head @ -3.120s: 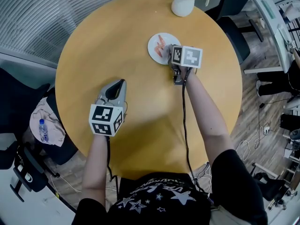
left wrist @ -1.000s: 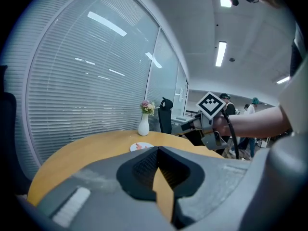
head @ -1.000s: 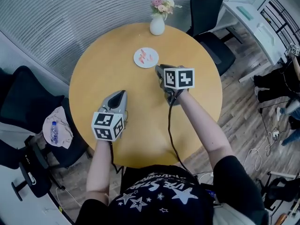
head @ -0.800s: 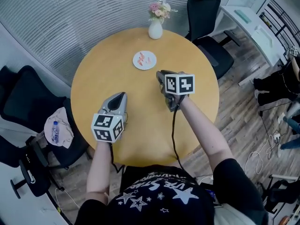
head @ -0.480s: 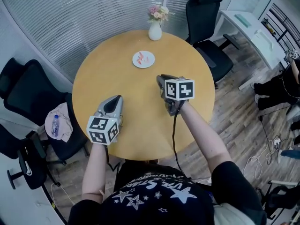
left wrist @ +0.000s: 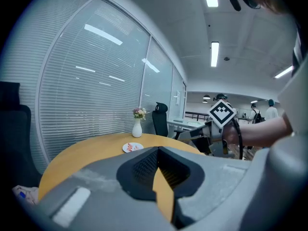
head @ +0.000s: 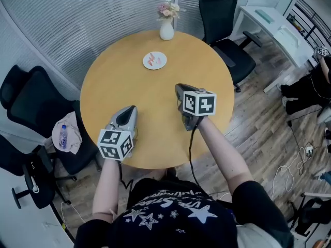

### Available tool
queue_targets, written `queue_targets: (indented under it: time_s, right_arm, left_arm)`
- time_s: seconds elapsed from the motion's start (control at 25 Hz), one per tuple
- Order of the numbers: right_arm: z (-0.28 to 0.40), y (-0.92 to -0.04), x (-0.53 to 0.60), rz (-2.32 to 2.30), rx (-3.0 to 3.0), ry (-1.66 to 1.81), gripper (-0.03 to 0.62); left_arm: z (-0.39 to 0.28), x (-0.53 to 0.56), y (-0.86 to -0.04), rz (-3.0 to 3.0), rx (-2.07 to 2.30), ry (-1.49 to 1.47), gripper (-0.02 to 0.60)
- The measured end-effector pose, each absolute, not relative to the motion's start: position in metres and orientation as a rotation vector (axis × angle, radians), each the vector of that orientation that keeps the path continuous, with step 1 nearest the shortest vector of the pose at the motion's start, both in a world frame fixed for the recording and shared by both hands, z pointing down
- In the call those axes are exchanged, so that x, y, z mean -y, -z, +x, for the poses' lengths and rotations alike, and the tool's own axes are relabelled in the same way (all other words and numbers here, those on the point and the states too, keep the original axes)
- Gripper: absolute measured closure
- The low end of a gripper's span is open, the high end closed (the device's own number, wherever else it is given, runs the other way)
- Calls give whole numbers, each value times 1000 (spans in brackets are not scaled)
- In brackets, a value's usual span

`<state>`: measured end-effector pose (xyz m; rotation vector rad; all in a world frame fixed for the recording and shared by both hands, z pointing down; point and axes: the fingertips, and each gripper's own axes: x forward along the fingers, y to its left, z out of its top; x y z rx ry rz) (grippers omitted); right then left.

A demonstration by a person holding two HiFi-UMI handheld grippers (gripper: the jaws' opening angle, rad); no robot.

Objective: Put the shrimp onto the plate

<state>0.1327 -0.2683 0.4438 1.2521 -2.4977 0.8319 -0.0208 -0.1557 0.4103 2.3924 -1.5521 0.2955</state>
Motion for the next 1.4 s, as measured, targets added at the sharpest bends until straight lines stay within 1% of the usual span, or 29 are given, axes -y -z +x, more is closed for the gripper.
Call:
queue_targets:
  time_s: [0.12,0.4,0.8,1.4]
  right_arm:
    - [141,-443,259,1296,2489,-855,591]
    - [144,-433,231,1335,2507,-844,591]
    - [119,-424,163,1388,2497,-835,592]
    - [110,-392,74,1484,2519,-783,592]
  left_arm:
    - [-16,150,-411,2406,1529,-283,581]
    - [-26,128,-411,2424,1472,-267,580]
    - [-50,81,-409,2453,1405,-244,581]
    - [-68,14,-388,2535,1345,-187,581]
